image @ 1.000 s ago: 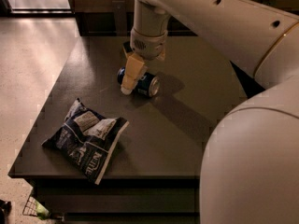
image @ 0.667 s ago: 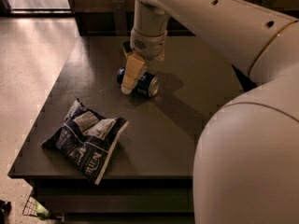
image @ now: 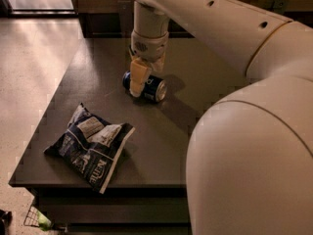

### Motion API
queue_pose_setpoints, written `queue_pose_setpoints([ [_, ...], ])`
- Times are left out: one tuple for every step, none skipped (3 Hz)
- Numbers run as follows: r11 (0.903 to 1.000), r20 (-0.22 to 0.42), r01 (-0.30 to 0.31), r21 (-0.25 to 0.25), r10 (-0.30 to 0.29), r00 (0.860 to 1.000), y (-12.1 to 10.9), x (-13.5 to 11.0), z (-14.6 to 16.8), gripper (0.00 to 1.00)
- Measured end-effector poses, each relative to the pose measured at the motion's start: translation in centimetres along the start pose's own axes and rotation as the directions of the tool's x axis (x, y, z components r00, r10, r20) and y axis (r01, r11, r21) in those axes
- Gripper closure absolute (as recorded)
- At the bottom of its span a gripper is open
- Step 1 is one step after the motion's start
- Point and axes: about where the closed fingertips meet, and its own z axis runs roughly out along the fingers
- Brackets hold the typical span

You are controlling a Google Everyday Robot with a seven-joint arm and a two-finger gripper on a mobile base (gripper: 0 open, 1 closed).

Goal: Place pepsi can upright

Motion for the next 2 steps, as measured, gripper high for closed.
queue_pose_setpoints([
  [1.0000, 0.005, 0.002, 0.002, -0.002, 1.000, -0.10, -0.28, 0.20, 0.49],
  [1.0000, 0.013, 0.003, 0.005, -0.004, 1.000, -0.20, -0.64, 0.49, 0.80],
])
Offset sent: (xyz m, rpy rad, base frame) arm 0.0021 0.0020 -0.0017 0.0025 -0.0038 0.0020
